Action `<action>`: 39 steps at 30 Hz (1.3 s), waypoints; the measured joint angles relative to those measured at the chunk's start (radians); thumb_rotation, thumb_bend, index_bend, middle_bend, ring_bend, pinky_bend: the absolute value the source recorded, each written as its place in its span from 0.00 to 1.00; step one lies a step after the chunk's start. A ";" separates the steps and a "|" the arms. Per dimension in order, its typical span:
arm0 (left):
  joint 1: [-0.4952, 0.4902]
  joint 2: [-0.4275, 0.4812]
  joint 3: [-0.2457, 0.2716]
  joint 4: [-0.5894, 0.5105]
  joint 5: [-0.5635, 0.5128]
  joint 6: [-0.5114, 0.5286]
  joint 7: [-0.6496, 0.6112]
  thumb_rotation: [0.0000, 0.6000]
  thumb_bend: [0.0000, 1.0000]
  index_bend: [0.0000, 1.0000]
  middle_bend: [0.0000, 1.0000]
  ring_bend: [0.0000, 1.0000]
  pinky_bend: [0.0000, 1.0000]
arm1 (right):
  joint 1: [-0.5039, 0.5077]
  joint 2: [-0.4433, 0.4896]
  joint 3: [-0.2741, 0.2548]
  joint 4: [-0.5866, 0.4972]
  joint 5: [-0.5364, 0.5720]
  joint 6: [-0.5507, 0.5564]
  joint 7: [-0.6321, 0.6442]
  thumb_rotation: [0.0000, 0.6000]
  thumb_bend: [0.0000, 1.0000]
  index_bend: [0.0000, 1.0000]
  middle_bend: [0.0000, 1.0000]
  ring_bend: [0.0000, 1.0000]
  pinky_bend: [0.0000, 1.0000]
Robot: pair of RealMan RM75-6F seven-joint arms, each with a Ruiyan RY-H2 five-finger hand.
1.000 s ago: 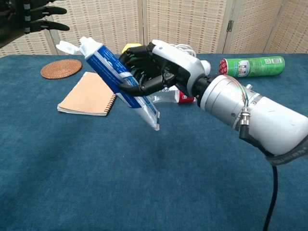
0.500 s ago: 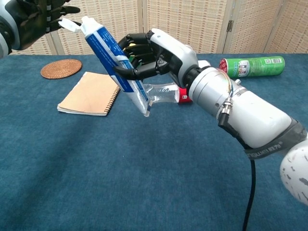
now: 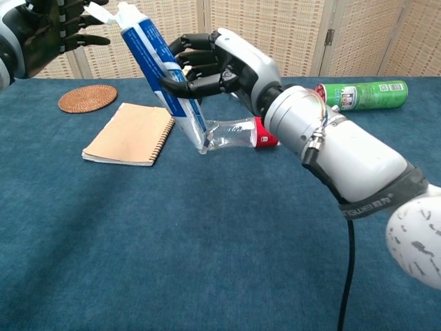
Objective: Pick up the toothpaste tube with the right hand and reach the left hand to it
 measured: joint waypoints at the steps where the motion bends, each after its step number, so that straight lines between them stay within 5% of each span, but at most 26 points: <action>1: -0.001 -0.005 -0.003 -0.001 -0.001 0.002 -0.003 0.11 0.02 0.00 0.00 0.00 0.16 | 0.005 -0.010 0.004 0.006 0.004 0.000 -0.006 1.00 0.60 0.65 0.62 0.58 0.60; 19: -0.013 -0.028 -0.048 -0.038 -0.039 -0.019 -0.044 0.11 0.02 0.00 0.00 0.00 0.16 | 0.082 -0.137 0.055 0.093 0.060 -0.027 -0.119 1.00 0.60 0.66 0.63 0.58 0.60; 39: -0.028 0.070 0.046 0.035 0.120 -0.090 0.040 0.07 0.02 0.00 0.00 0.00 0.16 | 0.080 -0.037 0.039 -0.030 0.128 -0.135 -0.280 1.00 0.60 0.66 0.63 0.58 0.60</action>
